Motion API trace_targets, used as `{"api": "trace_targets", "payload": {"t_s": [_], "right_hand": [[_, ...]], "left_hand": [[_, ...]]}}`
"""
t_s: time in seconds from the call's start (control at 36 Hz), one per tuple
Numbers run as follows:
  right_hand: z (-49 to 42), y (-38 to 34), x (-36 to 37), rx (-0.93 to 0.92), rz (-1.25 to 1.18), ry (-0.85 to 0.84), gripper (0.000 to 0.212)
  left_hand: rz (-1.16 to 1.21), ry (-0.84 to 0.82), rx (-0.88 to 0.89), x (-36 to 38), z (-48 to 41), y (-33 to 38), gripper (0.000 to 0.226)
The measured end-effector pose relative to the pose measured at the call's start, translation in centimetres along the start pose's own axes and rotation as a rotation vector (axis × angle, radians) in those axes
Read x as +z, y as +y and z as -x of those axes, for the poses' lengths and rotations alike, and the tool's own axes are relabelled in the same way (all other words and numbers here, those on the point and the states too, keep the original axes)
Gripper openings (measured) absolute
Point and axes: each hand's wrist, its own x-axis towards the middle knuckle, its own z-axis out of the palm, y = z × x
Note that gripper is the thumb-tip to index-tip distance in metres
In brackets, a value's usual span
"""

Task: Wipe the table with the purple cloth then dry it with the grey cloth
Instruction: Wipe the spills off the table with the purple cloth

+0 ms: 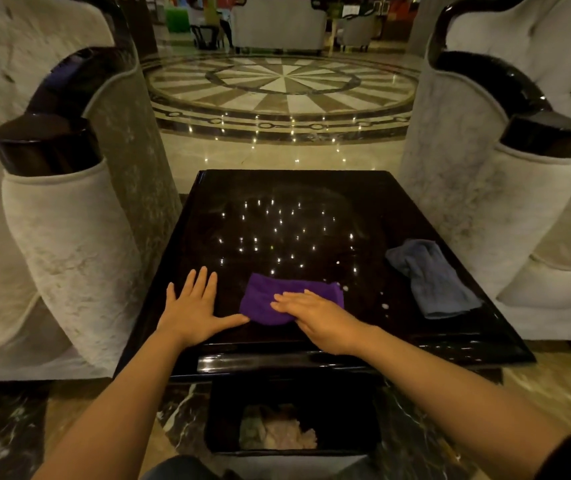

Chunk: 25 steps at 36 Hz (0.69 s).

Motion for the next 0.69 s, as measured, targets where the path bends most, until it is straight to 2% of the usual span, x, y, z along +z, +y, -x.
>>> {"api": "trace_targets", "payload": {"t_s": [0.36,0.47,0.69], "right_hand": [[6.8,-1.5,1.0,-0.029,-0.005,-0.004,0.044],[8.1,-2.1,0.6,-0.006,-0.074,0.0,0.041],[7.9,-1.8,-4.4,0.093,-0.316,0.218,0.038]], "left_hand": [[0.026,0.003,0.004,-0.2,0.1,0.1,0.109],[0.024,0.012,0.003,-0.3,0.2,0.3,0.106],[0.006,0.009,0.006,-0.5,0.5,0.5,0.096]]}}
